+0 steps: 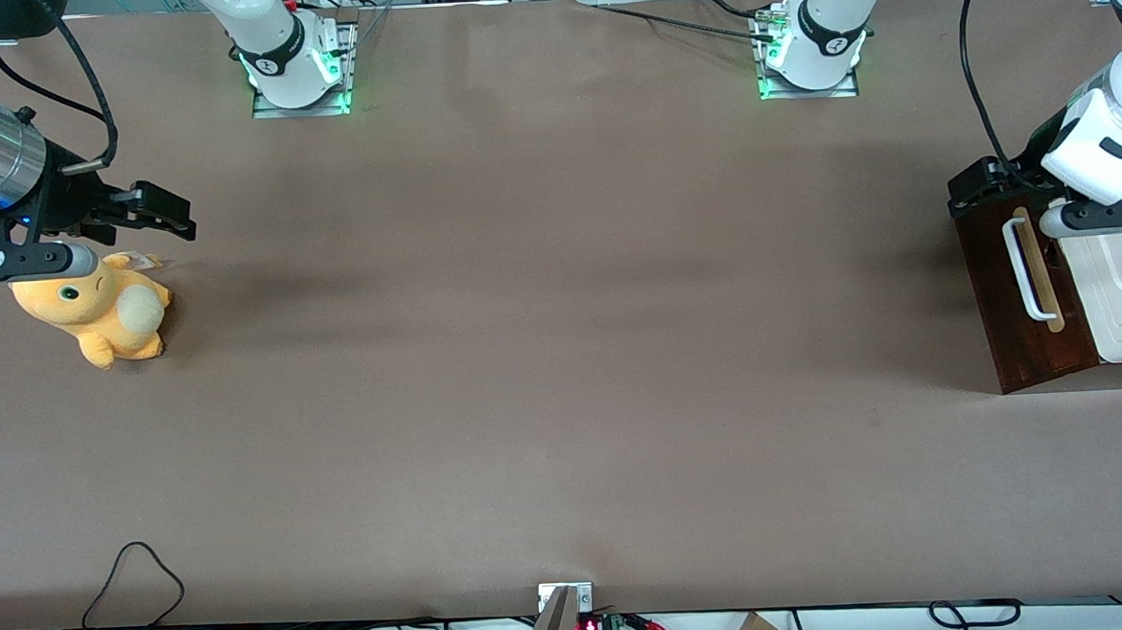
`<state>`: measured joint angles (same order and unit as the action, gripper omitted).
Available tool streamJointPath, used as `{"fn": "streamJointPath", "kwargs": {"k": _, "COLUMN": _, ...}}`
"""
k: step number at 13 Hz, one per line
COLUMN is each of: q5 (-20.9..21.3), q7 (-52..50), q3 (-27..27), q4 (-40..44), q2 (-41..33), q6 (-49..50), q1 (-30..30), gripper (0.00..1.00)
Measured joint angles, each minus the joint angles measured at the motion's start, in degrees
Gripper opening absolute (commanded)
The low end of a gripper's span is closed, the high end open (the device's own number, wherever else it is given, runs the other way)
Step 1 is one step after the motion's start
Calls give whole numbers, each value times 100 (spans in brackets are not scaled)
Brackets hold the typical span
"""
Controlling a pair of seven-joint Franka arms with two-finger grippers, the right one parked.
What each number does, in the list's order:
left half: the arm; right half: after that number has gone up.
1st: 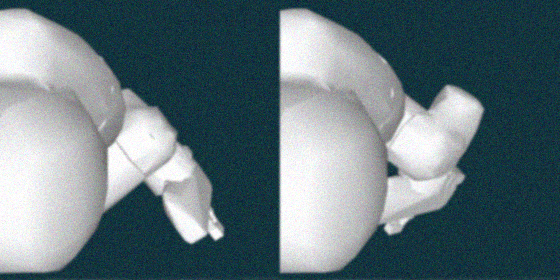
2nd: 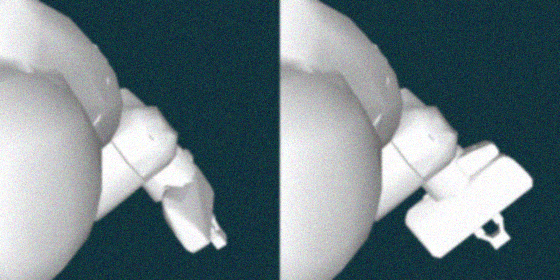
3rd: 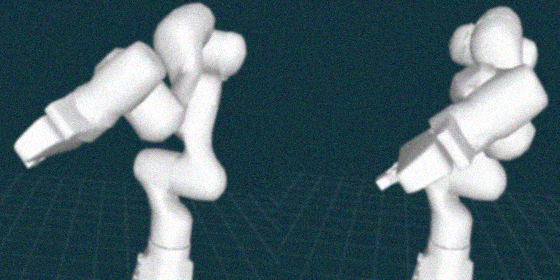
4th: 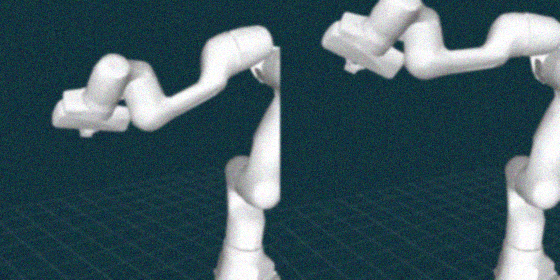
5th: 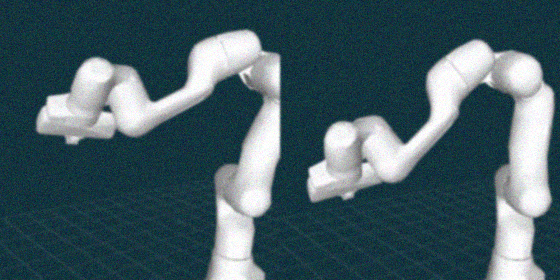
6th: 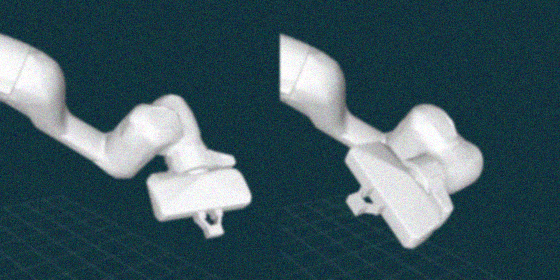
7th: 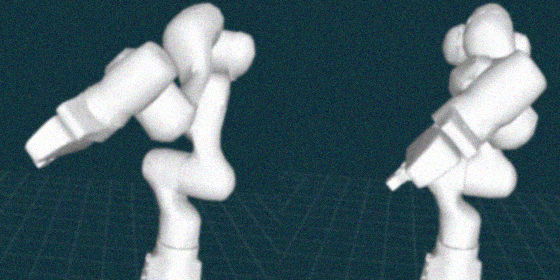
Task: Open lower drawer with left arm only
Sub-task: 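Move the left gripper down toward the lower drawer's white handle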
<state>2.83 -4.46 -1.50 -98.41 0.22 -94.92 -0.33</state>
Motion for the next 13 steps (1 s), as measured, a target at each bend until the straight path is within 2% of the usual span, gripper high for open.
{"fn": "streamJointPath", "kwargs": {"k": 3, "q5": 1018, "q7": -496, "q3": -394, "q4": -102, "q2": 41, "q6": 14, "q1": 3, "gripper": 100}}
{"fn": "streamJointPath", "kwargs": {"k": 7, "q5": 2823, "q7": -1932, "q3": -1139, "q4": -772, "q2": 184, "q6": 48, "q1": -12, "gripper": 100}}
{"fn": "streamJointPath", "kwargs": {"k": 10, "q5": 3751, "q7": -2608, "q3": -1288, "q4": -1436, "q2": 332, "q6": 49, "q1": -44, "gripper": 100}}
{"fn": "streamJointPath", "kwargs": {"k": 13, "q5": 4465, "q7": -3466, "q3": -1339, "q4": -2066, "q2": 510, "q6": 43, "q1": -66, "gripper": 100}}
